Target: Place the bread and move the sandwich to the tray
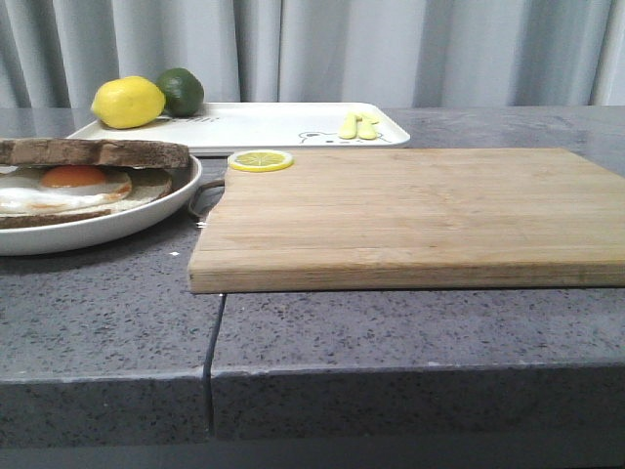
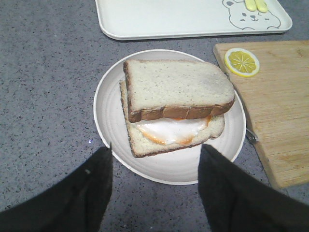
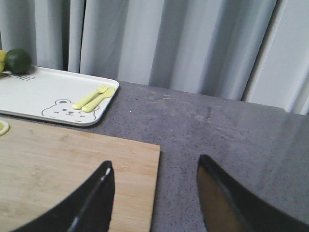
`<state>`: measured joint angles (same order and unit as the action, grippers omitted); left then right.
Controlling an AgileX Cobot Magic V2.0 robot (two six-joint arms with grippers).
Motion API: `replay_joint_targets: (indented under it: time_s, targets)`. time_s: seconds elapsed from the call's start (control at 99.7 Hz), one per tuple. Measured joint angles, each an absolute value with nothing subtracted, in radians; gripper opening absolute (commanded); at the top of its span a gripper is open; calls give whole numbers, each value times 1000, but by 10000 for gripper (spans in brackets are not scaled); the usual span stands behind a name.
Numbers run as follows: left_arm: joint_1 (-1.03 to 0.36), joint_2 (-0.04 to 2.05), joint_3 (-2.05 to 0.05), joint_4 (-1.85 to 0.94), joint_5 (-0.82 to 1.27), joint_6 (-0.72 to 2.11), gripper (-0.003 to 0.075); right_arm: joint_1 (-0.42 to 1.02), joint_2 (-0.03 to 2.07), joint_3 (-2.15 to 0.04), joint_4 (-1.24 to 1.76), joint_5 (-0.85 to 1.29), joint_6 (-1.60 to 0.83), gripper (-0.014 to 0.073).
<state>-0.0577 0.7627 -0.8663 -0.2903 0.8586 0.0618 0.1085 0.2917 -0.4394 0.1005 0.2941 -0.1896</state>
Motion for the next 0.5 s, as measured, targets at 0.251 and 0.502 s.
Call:
replay_joint_targets:
  time_s: [0.251,0.502]
  targets:
    - [-58,763,-866,-290,859,62,365,109,282,-418,100,297,-188,404]
    - [-58,763,-866,-290,859,62,365,109,282,-418,100,257,-187,404]
